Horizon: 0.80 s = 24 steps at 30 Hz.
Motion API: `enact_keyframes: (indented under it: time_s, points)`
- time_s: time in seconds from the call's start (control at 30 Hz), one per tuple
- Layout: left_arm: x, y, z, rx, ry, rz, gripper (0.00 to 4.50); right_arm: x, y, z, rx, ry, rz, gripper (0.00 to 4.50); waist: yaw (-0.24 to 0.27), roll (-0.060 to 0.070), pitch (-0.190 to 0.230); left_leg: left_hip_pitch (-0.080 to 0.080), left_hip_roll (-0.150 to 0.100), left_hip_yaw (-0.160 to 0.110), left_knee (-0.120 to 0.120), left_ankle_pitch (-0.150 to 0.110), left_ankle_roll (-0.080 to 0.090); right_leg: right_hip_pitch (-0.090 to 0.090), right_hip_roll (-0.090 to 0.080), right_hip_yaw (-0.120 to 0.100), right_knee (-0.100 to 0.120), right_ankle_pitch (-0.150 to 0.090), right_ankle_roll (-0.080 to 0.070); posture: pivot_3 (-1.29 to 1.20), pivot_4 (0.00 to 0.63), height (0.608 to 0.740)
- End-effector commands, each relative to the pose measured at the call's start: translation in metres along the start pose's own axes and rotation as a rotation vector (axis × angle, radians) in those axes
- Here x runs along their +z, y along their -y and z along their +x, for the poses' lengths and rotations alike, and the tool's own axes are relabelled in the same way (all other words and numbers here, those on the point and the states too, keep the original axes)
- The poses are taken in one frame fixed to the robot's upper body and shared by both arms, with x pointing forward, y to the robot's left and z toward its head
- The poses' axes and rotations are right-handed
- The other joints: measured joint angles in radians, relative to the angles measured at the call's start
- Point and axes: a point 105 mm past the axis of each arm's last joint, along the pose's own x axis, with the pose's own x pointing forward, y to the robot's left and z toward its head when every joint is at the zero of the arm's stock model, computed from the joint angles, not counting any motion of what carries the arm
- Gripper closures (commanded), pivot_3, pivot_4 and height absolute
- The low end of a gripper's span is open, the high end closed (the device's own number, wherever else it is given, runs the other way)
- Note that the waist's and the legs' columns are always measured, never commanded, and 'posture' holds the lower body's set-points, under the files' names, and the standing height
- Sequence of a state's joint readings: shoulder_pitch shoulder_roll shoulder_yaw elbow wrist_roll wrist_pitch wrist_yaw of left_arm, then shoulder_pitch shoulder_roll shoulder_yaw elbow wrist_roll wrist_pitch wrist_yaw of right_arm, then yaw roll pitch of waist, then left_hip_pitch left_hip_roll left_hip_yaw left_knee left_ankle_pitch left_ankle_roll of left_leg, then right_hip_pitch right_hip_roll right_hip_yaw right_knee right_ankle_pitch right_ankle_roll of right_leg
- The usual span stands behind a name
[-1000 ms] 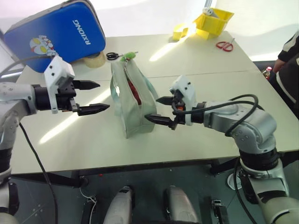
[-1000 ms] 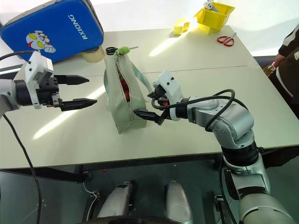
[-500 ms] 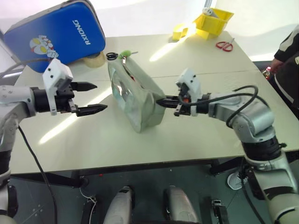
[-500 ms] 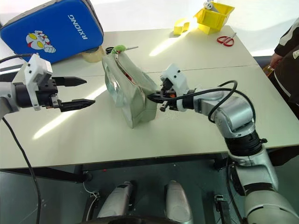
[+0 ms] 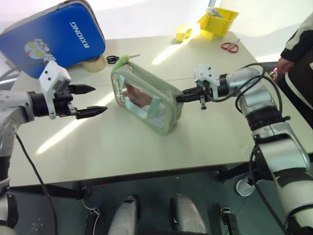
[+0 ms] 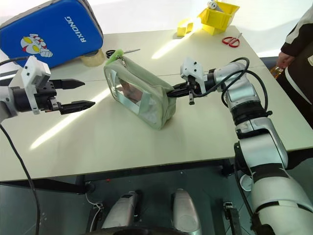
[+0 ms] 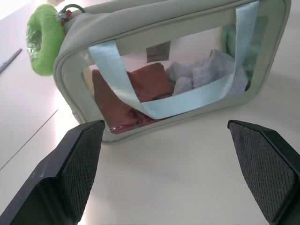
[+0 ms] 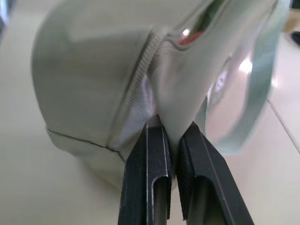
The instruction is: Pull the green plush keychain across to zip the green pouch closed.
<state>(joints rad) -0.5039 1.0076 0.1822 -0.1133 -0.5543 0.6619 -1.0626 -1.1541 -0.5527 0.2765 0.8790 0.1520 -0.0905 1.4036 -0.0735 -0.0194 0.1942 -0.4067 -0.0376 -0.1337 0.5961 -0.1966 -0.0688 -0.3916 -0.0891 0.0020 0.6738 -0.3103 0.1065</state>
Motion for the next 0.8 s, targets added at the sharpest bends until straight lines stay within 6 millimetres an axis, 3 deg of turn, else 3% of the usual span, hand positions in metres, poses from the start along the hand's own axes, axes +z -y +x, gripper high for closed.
enact_keyframes:
  time_s: [0.03, 0.07, 0.3, 0.47, 0.57, 0.67, 0.8]
  points:
    - [0.01, -0.001, -0.008, 0.028, 0.02, 0.038, 0.0, -0.015, 0.004, 0.003, -0.03, -0.051, 0.029, 3.74, 0.0, 0.0, 0.0, 0.0, 0.001, 0.0, 0.0, 0.0, 0.0, 0.0, 0.001, 0.0, 0.0, 0.0, -0.001, 0.0, 0.15, 0.74]
    - [0.009, -0.001, -0.01, 0.031, 0.017, 0.036, 0.0, -0.014, 0.005, -0.001, -0.025, -0.049, 0.035, 3.47, 0.001, 0.0, 0.0, 0.001, 0.002, 0.0, 0.0, 0.0, 0.0, 0.0, 0.002, 0.0, 0.0, 0.001, -0.001, 0.0, 0.15, 0.74]
    - [0.008, -0.002, -0.014, 0.051, 0.012, 0.03, 0.0, 0.001, 0.01, -0.031, -0.026, -0.039, 0.008, 0.04, 0.01, 0.001, 0.001, -0.001, 0.002, 0.0, 0.0, 0.0, -0.001, -0.002, 0.002, 0.001, 0.001, 0.001, -0.002, 0.0, 0.15, 0.74]
    - [0.008, 0.0, -0.016, 0.047, 0.014, 0.025, 0.0, 0.028, 0.013, -0.059, -0.076, -0.019, -0.005, 0.04, 0.013, 0.002, 0.001, -0.002, 0.001, 0.0, 0.0, 0.0, -0.001, -0.003, 0.002, 0.001, 0.001, 0.001, -0.002, 0.0, 0.15, 0.74]
    - [0.009, 0.002, -0.014, 0.032, 0.018, 0.023, 0.0, 0.06, 0.013, -0.065, -0.121, 0.052, -0.007, 0.04, 0.009, 0.002, 0.001, -0.002, 0.002, 0.0, 0.0, 0.0, -0.001, -0.004, 0.002, 0.002, 0.001, 0.001, -0.002, 0.0, 0.15, 0.74]
    - [0.012, -0.001, -0.011, 0.03, 0.028, 0.027, 0.0, 0.095, 0.002, -0.049, -0.145, 0.156, 0.056, 0.04, 0.004, 0.002, 0.001, -0.002, 0.002, 0.0, -0.001, 0.0, -0.001, -0.005, 0.002, 0.002, 0.001, 0.001, -0.002, 0.0, 0.15, 0.74]
    - [0.027, -0.007, -0.01, 0.046, 0.094, 0.031, 0.0, 0.099, -0.024, -0.01, -0.178, 0.135, 0.101, 0.04, 0.009, 0.001, 0.001, -0.003, 0.002, 0.0, -0.001, 0.0, -0.001, -0.005, 0.003, 0.003, 0.003, 0.001, -0.002, 0.0, 0.15, 0.74]
